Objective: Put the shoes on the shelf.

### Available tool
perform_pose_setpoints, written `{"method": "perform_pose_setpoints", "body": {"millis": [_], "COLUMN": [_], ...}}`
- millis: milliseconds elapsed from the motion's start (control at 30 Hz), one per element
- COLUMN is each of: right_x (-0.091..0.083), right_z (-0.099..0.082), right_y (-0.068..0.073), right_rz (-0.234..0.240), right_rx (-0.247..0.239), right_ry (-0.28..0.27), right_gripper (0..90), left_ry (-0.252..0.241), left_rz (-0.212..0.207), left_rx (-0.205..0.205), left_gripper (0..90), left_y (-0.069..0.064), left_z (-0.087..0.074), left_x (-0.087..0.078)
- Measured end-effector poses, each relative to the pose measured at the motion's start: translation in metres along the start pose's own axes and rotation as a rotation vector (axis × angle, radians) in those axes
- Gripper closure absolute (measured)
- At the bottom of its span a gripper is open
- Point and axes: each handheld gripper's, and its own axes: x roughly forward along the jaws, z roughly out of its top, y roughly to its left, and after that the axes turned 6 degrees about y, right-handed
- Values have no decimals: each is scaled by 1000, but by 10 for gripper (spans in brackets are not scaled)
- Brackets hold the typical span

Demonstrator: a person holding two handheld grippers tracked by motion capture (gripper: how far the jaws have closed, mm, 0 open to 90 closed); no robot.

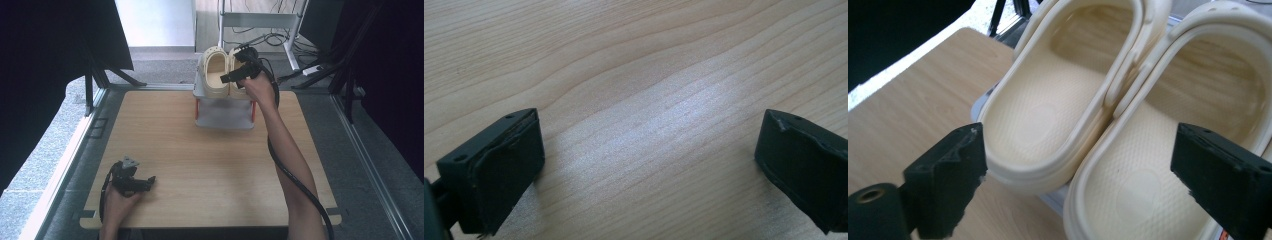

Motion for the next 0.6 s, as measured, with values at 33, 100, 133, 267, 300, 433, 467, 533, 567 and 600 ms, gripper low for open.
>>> {"method": "perform_pose_setpoints", "body": {"millis": [33,100,133,267,300,433,467,533,567,600], "right_x": [-1,-2,-5,-11,-13,-20,-20,-22,-23,-24], "right_z": [-3,-6,-12,-25,-29,-45,-45,-53,-57,-62], "right_y": [1,2,5,10,11,14,14,14,14,14], "right_rz": [3,9,19,54,57,69,69,80,85,84], "right_rx": [-8,-17,-29,-52,-66,-82,-82,-92,-92,-91], "right_ry": [-2,-5,-17,-18,-20,-35,-35,-46,-46,-47], "right_gripper": [44,42,40,37,36,35,35,25,13,0], "left_ry": [0,0,0,0,0,-5,-5,-5,-4,-4], "left_rz": [-1,-1,-1,-1,-1,4,4,3,4,3], "left_rx": [0,0,0,0,-4,-2,-2,-2,-1,-1], "left_gripper": [0,0,0,0,0,0,0,0,0,0], "left_y": [0,0,0,0,0,0,0,0,0,0], "left_z": [0,0,0,0,0,0,0,0,0,0], "left_x": [0,0,0,0,0,0,0,0,0,0]}}
